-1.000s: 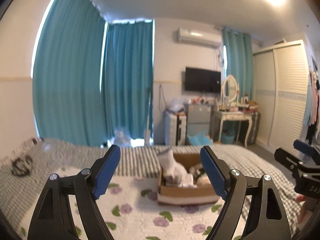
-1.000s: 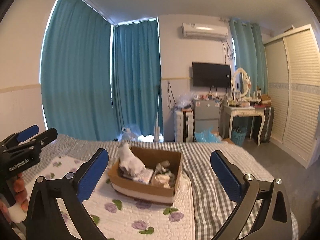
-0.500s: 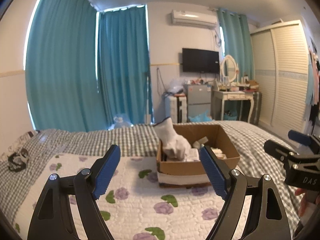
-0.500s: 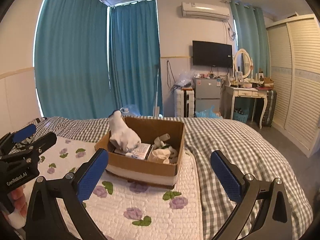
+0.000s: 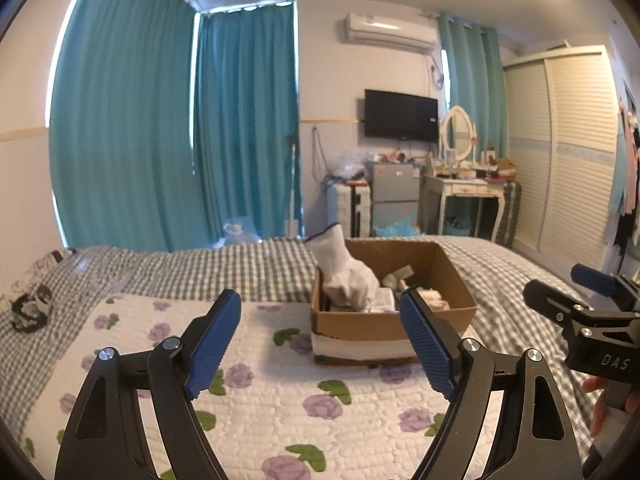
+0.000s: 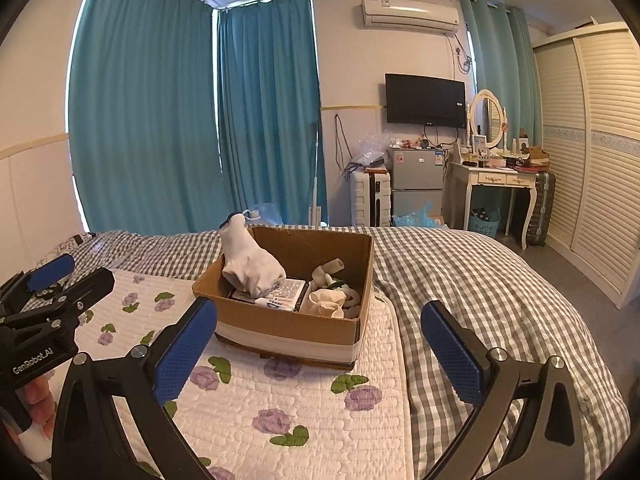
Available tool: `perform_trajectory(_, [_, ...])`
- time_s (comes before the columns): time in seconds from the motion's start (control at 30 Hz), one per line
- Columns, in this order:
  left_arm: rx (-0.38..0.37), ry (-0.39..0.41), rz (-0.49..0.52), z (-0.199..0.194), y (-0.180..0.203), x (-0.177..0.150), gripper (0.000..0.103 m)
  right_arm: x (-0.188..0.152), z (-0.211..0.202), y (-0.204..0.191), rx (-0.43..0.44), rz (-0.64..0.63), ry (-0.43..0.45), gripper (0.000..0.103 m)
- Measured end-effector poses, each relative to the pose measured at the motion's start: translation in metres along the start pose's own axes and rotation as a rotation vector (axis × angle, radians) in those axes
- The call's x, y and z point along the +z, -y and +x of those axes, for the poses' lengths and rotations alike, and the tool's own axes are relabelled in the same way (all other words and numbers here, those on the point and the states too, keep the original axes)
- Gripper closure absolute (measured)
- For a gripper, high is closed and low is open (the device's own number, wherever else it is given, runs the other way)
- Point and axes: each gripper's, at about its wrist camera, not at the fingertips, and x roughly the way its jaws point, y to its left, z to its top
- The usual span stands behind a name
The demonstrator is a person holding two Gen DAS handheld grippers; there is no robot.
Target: Organize soft objects
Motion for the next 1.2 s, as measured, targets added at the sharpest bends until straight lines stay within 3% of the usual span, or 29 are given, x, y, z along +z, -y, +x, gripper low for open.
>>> perform_trajectory(1.2, [-0.007,-0.009,-0.012,0.0007,-0.0033,0.0006,0.020,0.0051,-0.0043,-0.0003,0.002,0.018,0.005,0.000])
